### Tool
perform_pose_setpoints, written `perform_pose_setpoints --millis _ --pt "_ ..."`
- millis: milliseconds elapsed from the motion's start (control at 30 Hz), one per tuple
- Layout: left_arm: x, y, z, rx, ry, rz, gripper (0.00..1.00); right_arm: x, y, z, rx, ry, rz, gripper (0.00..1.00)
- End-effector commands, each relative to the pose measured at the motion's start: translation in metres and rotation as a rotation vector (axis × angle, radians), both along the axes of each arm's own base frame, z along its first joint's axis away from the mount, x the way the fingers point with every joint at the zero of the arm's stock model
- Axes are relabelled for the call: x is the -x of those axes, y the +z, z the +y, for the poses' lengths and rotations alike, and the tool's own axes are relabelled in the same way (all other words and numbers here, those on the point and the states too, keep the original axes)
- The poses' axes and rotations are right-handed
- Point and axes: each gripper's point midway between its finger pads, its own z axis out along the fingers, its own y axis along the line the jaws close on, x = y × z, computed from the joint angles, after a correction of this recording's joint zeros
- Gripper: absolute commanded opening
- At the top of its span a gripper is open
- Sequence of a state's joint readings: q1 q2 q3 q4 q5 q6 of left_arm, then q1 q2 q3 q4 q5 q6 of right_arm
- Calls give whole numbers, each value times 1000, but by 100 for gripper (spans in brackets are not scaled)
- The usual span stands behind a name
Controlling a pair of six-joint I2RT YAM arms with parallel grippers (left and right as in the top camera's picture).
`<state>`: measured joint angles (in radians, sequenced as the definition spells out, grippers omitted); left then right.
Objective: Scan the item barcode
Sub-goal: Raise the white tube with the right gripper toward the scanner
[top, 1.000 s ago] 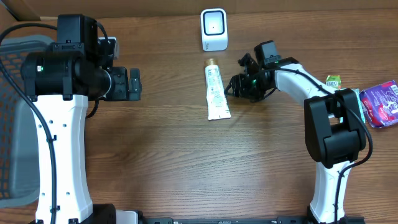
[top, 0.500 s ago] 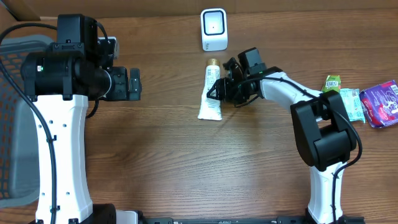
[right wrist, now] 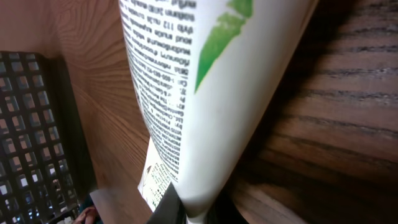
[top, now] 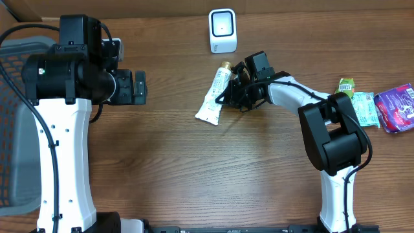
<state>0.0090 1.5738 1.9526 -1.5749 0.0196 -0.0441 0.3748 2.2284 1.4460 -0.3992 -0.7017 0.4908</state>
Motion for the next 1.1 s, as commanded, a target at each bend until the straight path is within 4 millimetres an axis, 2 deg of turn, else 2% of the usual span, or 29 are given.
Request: perform_pose_setpoints --millis 0,133,267,500,633,700,833,1067 --pt "-2 -1 0 -2 -20 3 100 25 -70 -27 193 -32 108 4" --pt "-2 -1 0 -2 -19 2 99 27 -40 -26 192 74 25 4" --pt "-2 -1 0 -2 -19 2 99 29 8 -28 191 189 -114 4" --pt "-2 -1 0 -2 -19 2 99 52 96 -36 180 414 -385 4" --pt "-2 -1 0 -2 -19 2 100 62 127 -44 207 505 -514 4" --pt "-2 -1 0 -2 -19 3 100 67 141 -44 192 509 -538 4" --pt "-2 -1 0 -2 -19 3 99 83 184 -34 56 517 -605 4" --pt "-2 -1 0 -2 -19 2 100 98 256 -32 -149 491 -724 4"
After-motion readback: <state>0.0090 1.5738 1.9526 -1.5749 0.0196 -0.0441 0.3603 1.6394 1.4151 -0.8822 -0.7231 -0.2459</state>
